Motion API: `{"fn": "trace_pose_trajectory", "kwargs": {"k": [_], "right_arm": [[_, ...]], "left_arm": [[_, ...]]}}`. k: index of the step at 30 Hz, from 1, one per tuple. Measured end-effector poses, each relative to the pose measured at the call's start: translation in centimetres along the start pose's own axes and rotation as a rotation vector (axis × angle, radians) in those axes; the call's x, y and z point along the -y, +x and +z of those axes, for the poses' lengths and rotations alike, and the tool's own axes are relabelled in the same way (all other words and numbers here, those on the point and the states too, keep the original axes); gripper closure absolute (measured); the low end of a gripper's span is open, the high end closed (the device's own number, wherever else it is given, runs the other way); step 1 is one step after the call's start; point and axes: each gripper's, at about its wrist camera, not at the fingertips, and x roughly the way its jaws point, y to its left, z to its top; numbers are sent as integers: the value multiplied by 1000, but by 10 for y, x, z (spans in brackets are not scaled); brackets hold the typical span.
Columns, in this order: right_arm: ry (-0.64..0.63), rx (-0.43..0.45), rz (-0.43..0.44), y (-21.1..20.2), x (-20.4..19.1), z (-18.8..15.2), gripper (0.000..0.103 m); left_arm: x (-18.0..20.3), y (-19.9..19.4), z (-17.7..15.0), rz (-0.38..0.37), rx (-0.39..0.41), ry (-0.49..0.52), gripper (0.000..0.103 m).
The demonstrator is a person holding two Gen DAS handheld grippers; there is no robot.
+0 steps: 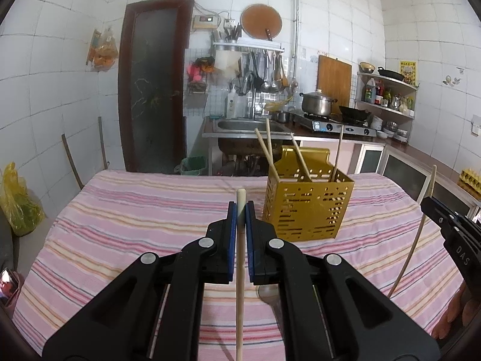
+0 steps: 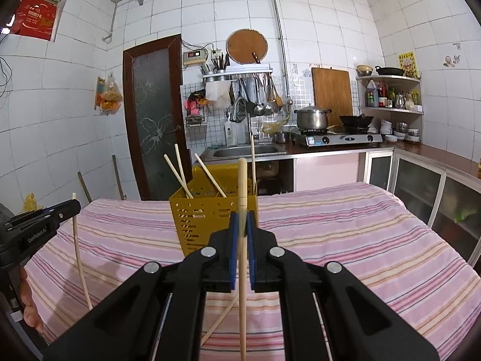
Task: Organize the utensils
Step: 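Lift both held chopsticks up over the yellow holder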
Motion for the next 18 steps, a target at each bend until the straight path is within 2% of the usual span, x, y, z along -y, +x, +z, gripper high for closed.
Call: {"fn": "trace_pose_trajectory", "kwargs": {"k": [5,14,18], "right_arm": [[12,51,-2,2,4,27,97],[34,144,17,36,6,105,97],[43,188,18,57,5,141,97]], "left_arm": [[6,-1,28,-32,43,4,98],[38,13,116,-93,169,40,98],[48,32,154,-118,216,11,98]]}}
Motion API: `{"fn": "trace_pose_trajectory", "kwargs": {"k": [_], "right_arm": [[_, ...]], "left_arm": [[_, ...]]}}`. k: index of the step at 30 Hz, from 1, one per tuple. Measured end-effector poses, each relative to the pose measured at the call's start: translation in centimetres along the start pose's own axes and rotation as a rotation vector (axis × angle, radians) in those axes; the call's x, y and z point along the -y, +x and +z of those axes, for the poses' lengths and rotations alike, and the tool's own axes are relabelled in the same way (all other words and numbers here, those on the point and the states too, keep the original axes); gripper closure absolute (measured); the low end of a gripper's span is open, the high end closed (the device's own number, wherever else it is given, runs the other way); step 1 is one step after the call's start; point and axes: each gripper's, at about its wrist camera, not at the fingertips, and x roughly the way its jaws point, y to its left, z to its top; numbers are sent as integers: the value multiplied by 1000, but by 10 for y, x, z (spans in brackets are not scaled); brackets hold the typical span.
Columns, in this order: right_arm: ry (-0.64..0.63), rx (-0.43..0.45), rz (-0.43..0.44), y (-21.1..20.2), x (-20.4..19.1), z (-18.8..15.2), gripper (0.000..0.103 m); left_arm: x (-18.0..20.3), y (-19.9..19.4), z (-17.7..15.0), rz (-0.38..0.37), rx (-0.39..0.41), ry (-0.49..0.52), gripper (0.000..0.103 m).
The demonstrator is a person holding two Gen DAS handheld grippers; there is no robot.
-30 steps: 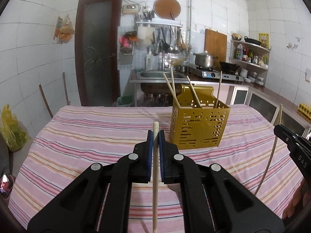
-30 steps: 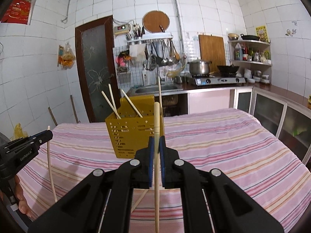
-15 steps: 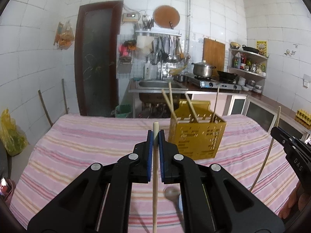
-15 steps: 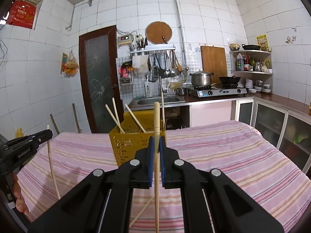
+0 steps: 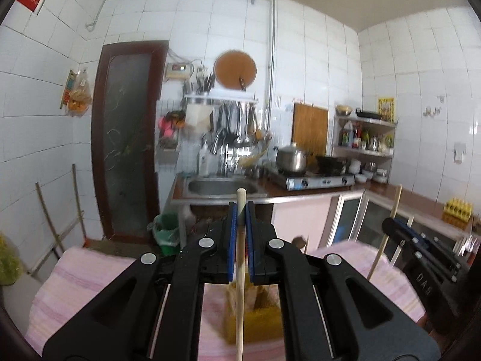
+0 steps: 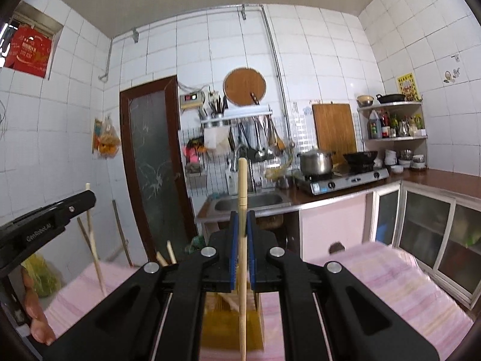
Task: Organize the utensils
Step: 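Lift both held chopsticks up over the yellow holder, then open both tools to drop the chopsticks into the yellow holder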
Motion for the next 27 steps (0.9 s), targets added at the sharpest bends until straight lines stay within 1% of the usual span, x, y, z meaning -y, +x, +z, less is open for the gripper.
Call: {"fn": "trace_pose_trajectory", "kwargs": {"k": [3,6,9,11,12,15,17,22,24,25,26,27], "right_arm": [[3,18,0,20,-2,11,97],[9,33,-8,43,-1,15,97],[23,26,-3,63,-2,10,97],[9,9,-3,79,-2,-2,97],[1,0,-7,84,-3,-8,97],[-13,-62,-9,104,0,-36,97],[-17,-93,-12,113,4,-49,97],[-39,-173,-7,123,6,-72,97],[-55,-218,-4,124,4,-76,96],[-57,-236,2,123,4,-77,96],[-57,-243,6,121,3,-78,95],[-60,-250,0,116,5,-78,95]], "left_arm": [[8,23,18,-20,45,-16,98],[18,48,23,-16,80,2,98],[23,77,9,-8,82,21,98],[21,93,-3,3,76,21,98],[18,104,-14,15,66,17,98],[10,132,-40,31,0,9,98],[4,143,-57,44,-35,0,98],[-10,143,-76,56,-92,-14,98],[-12,138,-79,73,-107,2,98],[-12,133,-80,84,-112,13,94],[-13,127,-80,92,-119,23,80],[-16,121,-78,98,-123,27,70]]}}
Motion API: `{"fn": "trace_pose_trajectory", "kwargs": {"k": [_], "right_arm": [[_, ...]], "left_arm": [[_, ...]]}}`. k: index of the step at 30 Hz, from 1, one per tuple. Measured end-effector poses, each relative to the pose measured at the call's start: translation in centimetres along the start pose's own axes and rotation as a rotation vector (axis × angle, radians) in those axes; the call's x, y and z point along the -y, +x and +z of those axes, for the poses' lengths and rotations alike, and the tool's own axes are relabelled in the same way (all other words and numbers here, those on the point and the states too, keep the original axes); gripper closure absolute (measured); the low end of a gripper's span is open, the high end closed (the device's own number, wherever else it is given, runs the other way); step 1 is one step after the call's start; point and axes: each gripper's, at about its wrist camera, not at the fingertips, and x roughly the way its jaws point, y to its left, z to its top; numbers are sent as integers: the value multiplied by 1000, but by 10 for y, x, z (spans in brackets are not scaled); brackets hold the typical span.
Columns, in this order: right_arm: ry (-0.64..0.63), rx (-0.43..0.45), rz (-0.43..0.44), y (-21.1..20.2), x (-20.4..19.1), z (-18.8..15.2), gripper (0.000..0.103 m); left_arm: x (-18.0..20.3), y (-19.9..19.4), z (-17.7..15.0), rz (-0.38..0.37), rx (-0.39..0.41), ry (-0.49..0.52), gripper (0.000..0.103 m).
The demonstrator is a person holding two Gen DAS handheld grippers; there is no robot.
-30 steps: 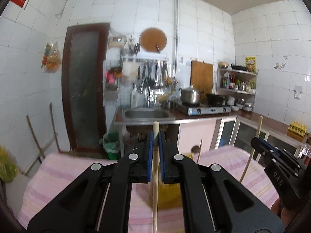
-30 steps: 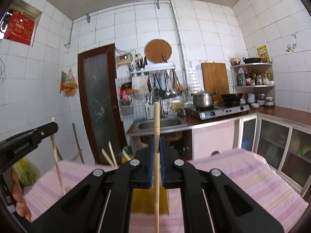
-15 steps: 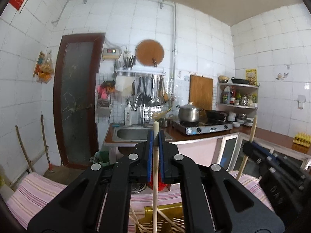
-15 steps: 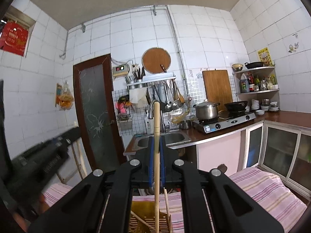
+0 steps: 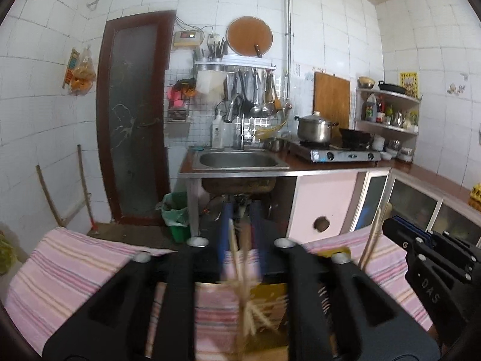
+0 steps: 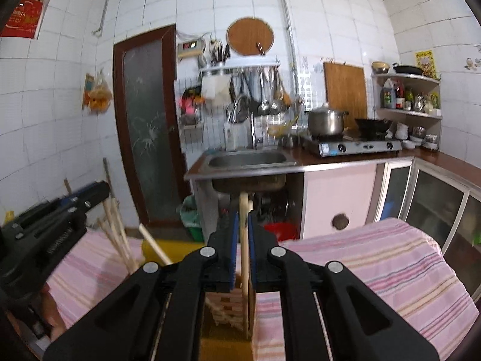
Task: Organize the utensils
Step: 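Open both tools to drop the chopsticks into the yellow holder, then lower both tools to the cloth while the right tool grasps the last chopstick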
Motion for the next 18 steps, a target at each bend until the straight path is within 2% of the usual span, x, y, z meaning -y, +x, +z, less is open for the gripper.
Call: {"fn": "trace_pose_trajectory", "kwargs": {"k": [1,2,4,5,6,10,18], "right_arm": [[-1,-3,-6,-4,1,-2,86],[2,-7,-13,-12,3,-3,65],[11,2,-25,-25,7,-3,49],[9,2,-36,-33,9,-3,49],[7,-7,-43,-40,10,-3,48],[13,-25,-50,-71,10,-9,33],[11,-32,-54,-126,-6,-39,22]], "left_arm": [[-5,-11,1,15,5,2,49],[-10,-22,3,29,21,-1,39],[-18,-38,6,44,33,-1,31],[-25,-49,8,45,25,-4,24],[-31,-57,9,44,18,-12,22],[-50,-89,6,41,-2,-39,8],[-76,-131,-35,59,-69,-41,5]]}}
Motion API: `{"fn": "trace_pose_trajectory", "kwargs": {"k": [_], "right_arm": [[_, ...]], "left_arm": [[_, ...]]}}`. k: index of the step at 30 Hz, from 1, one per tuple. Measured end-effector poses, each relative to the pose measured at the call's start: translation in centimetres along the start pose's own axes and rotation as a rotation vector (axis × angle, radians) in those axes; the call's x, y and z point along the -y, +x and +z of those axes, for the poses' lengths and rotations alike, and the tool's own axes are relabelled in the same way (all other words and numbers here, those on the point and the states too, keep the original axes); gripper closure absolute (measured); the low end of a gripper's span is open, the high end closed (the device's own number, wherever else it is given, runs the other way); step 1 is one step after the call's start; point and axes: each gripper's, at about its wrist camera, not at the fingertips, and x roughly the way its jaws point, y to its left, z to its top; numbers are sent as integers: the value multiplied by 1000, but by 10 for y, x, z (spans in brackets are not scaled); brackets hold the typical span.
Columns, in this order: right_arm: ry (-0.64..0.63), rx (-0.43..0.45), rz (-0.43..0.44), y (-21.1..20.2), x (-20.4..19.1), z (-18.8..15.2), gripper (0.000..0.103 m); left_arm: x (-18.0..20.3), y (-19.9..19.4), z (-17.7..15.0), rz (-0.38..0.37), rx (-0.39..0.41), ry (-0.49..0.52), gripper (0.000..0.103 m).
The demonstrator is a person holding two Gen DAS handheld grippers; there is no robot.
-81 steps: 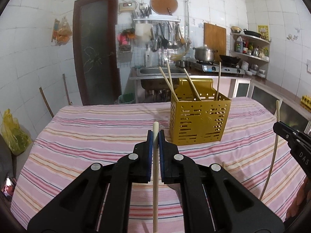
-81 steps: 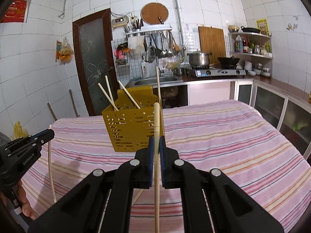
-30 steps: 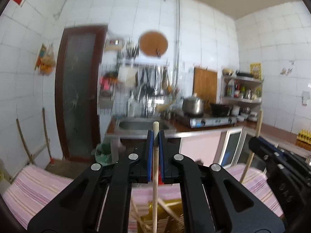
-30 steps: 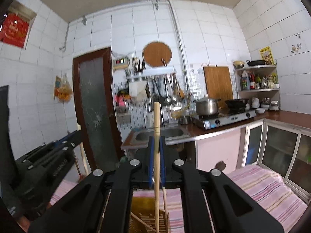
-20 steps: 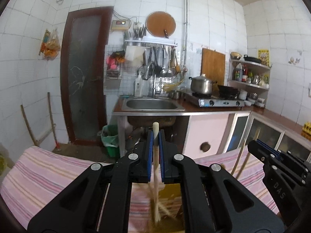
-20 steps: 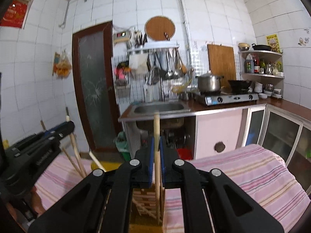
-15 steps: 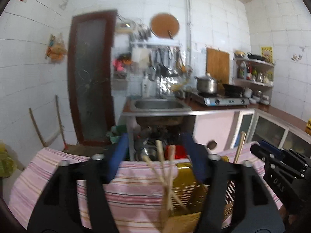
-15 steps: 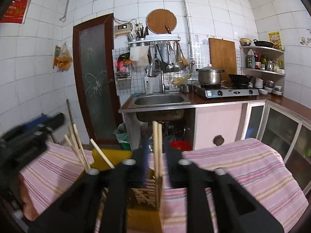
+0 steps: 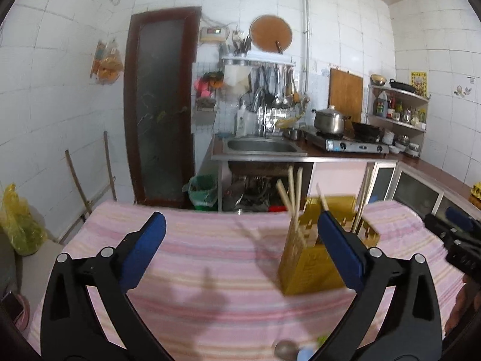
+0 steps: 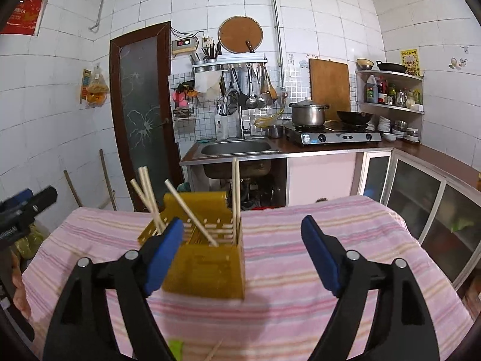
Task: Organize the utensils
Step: 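Lower both tools to the cloth while the right tool grasps the last chopstick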
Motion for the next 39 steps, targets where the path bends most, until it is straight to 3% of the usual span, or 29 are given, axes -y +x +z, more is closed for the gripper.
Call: {"fn": "trace_pose_trajectory", "kwargs": {"k": [7,12,18,24,26,30,34,36,37,39], "right_arm": [[-29,-77,-18,-7,-9,-43,22],[6,-186,-32,11,-5,-79,22],[-21,-284,-82,34,-11,-107,22],[7,-399,-103,55,-15,-124,25],[2,-433,-101,61,-18,-127,35],[-4,-501,-90,70,-29,-135,47],[-6,-562,-81,78,-40,-143,66],[-19,-555,-83,77,-43,-142,74],[-16,-554,-59,77,-44,-142,86],[-13,-553,-47,77,-45,-141,89]], "left_arm": [[-14,-1,-41,25,-71,-15,5],[-8,13,-71,62,-130,31,5],[5,35,-106,42,-237,74,5],[13,48,-127,51,-276,104,5],[16,51,-130,58,-288,114,5],[17,55,-132,35,-313,98,5],[20,58,-135,43,-323,110,5],[21,61,-136,28,-349,106,5],[22,62,-137,25,-355,106,5],[24,62,-137,21,-361,108,5]]}}
